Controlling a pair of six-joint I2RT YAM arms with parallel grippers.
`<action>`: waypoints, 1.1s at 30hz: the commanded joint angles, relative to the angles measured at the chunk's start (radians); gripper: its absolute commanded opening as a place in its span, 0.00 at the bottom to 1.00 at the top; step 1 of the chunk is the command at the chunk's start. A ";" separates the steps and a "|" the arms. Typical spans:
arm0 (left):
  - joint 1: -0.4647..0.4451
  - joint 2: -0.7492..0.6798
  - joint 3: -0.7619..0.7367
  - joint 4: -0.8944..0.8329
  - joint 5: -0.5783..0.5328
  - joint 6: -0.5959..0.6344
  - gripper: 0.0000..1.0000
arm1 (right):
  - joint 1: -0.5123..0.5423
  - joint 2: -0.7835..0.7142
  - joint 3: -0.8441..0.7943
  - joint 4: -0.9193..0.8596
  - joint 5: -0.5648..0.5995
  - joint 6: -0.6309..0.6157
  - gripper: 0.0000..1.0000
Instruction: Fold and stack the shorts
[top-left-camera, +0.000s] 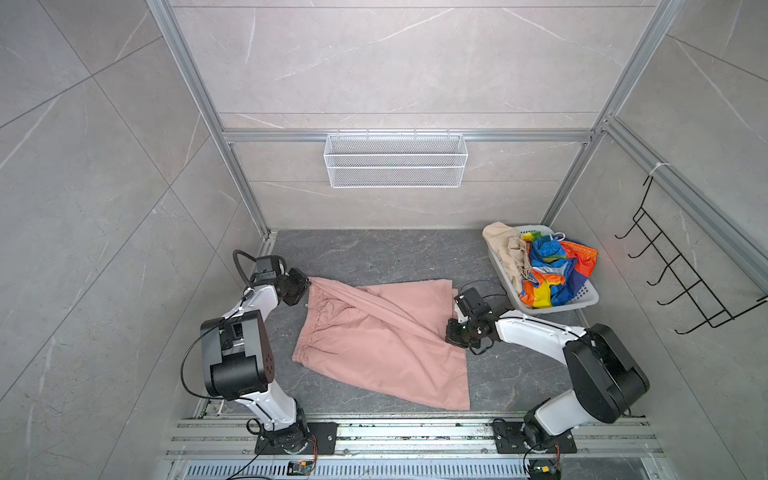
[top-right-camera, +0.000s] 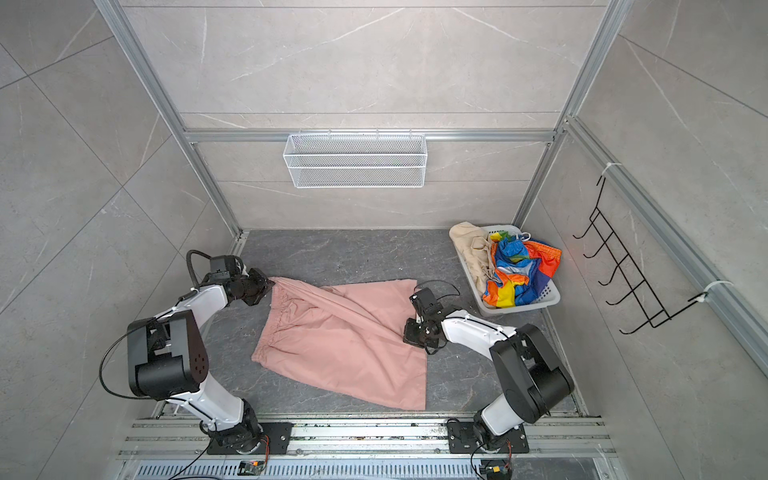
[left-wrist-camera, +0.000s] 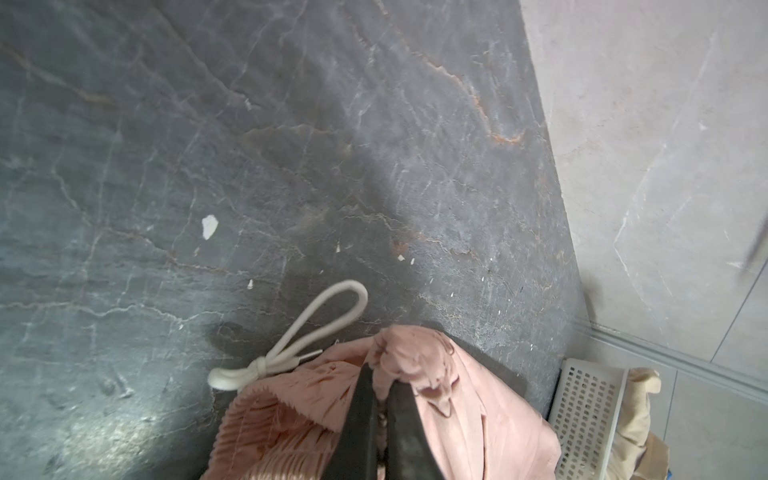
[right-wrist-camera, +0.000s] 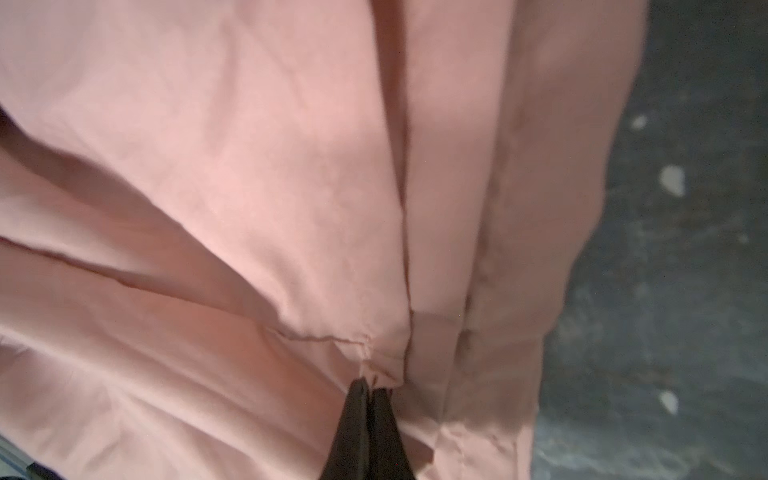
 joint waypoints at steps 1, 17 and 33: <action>-0.007 0.010 0.015 0.126 -0.040 -0.054 0.01 | -0.089 0.118 0.036 0.021 0.068 -0.023 0.00; -0.144 0.315 0.555 -0.038 -0.001 0.003 0.02 | -0.292 0.317 0.564 -0.179 0.089 -0.161 0.00; -0.121 0.033 0.302 -0.097 -0.031 0.124 0.19 | -0.303 -0.124 0.319 -0.229 0.048 -0.205 0.00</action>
